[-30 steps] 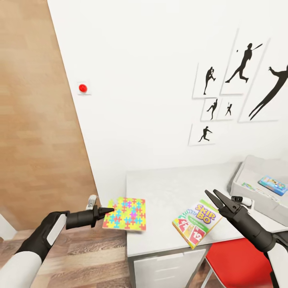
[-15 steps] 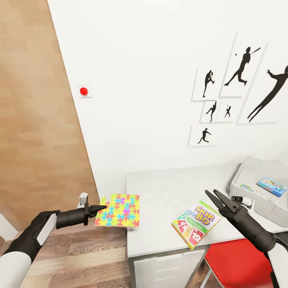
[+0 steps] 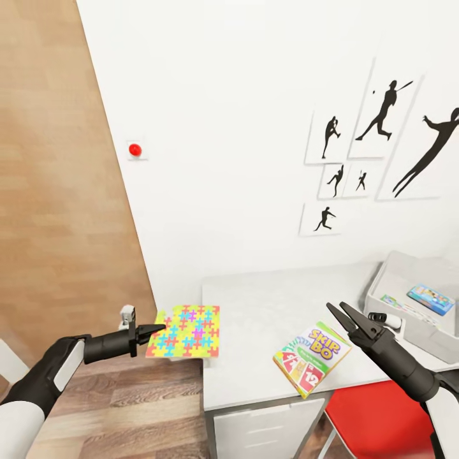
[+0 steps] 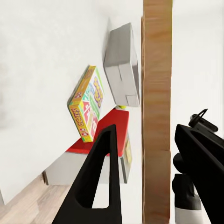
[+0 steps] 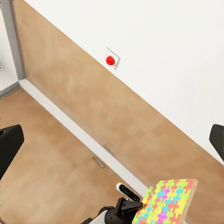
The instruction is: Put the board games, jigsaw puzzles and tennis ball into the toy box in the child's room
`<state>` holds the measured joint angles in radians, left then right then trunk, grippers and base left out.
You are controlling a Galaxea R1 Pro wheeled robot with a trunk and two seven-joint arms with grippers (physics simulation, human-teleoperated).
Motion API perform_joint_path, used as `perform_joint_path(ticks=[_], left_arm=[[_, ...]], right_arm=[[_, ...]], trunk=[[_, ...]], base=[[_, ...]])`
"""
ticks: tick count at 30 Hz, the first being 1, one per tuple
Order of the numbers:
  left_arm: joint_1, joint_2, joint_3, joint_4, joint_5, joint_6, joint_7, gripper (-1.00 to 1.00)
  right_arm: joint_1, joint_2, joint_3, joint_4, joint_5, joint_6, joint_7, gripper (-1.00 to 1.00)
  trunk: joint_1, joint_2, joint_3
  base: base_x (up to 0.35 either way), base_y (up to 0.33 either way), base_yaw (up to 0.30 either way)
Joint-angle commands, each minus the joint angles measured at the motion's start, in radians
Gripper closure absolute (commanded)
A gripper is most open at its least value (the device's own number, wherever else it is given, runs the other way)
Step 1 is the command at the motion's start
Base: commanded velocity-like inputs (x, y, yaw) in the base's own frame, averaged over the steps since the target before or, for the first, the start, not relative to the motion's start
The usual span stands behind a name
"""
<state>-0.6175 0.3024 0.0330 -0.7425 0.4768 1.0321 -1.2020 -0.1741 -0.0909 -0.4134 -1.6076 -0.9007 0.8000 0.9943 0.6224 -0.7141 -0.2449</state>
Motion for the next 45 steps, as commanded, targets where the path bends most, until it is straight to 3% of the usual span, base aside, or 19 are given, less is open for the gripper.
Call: perform_joint_path(ticks=[1, 16, 45], left_arm=[[-0.001, 0.001, 0.001, 0.0, -0.001, 0.005, -0.005, 1.0], [-0.001, 0.003, 0.001, 0.0, -0.001, 0.005, -0.01, 1.0], [-0.001, 0.003, 0.001, 0.0, -0.001, 0.003, -0.01, 1.0]], right_arm=[[-0.001, 0.001, -0.001, 0.0, -0.003, 0.005, 0.001, -1.0], [-0.001, -0.001, -0.001, 0.0, -0.003, 0.006, 0.001, -1.0], [-0.001, -0.001, -0.001, 0.0, -0.003, 0.005, 0.001, -1.0]], trunk=[[-0.004, 0.006, 0.002], [-0.061, 0.111, 0.058], [-0.172, 0.314, 0.184]], base=[[0.0, 0.0, 0.0], [-0.185, 0.0, -0.11], [-0.006, 0.0, -0.208]])
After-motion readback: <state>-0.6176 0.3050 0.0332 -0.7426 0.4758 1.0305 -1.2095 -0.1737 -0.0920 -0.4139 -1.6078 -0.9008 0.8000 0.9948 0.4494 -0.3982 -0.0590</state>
